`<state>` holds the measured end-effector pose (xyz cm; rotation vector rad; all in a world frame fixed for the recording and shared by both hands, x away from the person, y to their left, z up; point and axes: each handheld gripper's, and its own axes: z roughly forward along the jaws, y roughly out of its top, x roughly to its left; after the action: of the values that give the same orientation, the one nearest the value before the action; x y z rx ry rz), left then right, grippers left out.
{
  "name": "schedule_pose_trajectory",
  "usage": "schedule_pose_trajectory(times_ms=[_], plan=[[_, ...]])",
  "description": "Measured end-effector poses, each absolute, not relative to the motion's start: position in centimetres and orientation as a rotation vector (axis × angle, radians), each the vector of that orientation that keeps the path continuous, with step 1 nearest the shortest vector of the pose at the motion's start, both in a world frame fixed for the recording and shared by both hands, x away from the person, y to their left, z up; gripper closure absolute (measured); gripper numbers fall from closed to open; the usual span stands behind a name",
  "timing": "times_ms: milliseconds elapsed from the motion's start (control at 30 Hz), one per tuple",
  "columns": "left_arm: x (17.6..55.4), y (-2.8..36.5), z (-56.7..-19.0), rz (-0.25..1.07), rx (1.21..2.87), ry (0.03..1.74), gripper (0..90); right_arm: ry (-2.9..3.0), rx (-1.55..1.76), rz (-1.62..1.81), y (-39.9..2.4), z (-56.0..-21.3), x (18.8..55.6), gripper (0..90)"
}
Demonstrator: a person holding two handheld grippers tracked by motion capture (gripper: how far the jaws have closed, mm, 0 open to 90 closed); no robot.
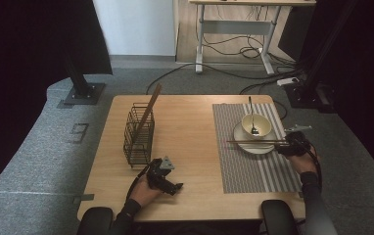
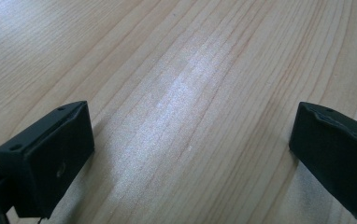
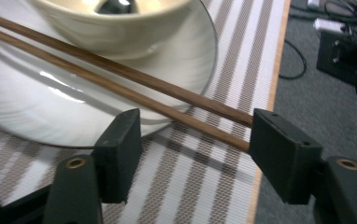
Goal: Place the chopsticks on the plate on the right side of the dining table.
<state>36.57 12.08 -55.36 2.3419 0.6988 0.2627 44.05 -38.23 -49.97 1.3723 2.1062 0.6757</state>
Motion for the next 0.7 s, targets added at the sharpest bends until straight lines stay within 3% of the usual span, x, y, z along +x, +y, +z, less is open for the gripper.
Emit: schedule_pose_trajectory(times_ms=[233,367,700], plan=[[36.6,12.1,-55.4,0.263,2.341,0.699,0.0,2.071,1.289,0.812,-35.8,-49.3,41.8,19.2],[36.6,12.1,-55.4,0.262,2.339,0.701,0.0,1.986,1.342,0.915,-34.4,-49.1,41.0,1.6],[36.6,12.1,-55.4,0.262,2.339,0.700,0.0,2.027,1.288,1.042,-30.7,-50.6,40.8,0.0]])
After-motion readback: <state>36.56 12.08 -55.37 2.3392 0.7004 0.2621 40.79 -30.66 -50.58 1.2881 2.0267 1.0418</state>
